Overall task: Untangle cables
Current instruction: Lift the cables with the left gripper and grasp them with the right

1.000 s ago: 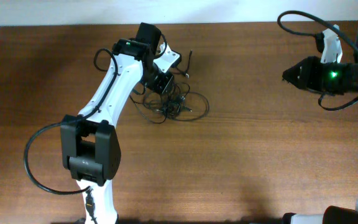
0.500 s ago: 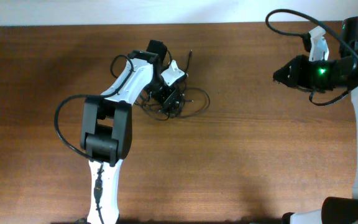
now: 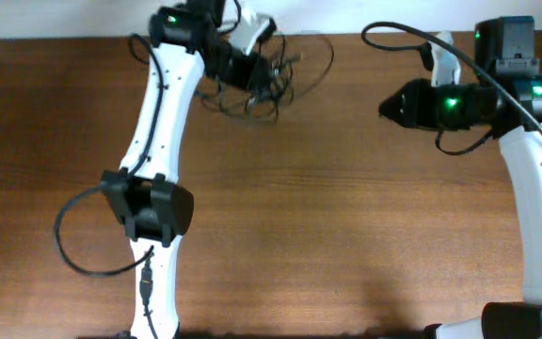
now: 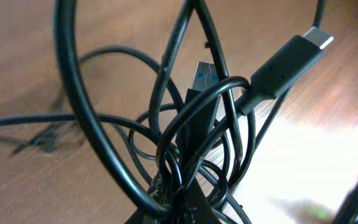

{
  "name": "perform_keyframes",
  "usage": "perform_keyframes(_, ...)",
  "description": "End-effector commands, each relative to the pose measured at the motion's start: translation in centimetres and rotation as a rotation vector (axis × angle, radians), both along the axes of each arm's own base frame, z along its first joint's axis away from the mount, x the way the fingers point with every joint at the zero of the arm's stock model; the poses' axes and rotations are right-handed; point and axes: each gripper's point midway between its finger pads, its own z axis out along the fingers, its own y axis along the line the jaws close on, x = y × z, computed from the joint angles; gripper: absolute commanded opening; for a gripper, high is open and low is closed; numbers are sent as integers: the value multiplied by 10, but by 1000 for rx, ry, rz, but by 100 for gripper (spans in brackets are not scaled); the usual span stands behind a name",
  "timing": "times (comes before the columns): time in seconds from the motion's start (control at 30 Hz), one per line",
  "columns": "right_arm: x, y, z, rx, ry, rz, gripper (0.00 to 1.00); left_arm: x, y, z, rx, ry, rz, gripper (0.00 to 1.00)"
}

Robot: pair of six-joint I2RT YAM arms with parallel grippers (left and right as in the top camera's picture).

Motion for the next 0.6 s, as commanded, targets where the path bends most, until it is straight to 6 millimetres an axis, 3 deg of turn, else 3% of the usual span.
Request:
perform_keyframes(0.0,5,33,7,24,-43,42,25,-7,-14,51,-168,38,88,0)
perform_keyframes(0.1,14,65,16,61,-94,73,40,-21,-31,66,-298,102,27,0)
perform_keyframes(0.17,24,78,9,71,-70,30,48,-31,-41,79,-389,132,-34,0)
perform_keyframes(0.33,49,107,0,126,-84,21,50,-40,-48,91,-465,160,-84,0)
perform_keyframes(0.43,67,108,-6,140,-88,-33,50,-47,-53,99,-516,197,-105,0)
perform_keyframes(0.57,74,118,-11,159,-91,-28,50,-52,-57,107,-567,211,-141,0)
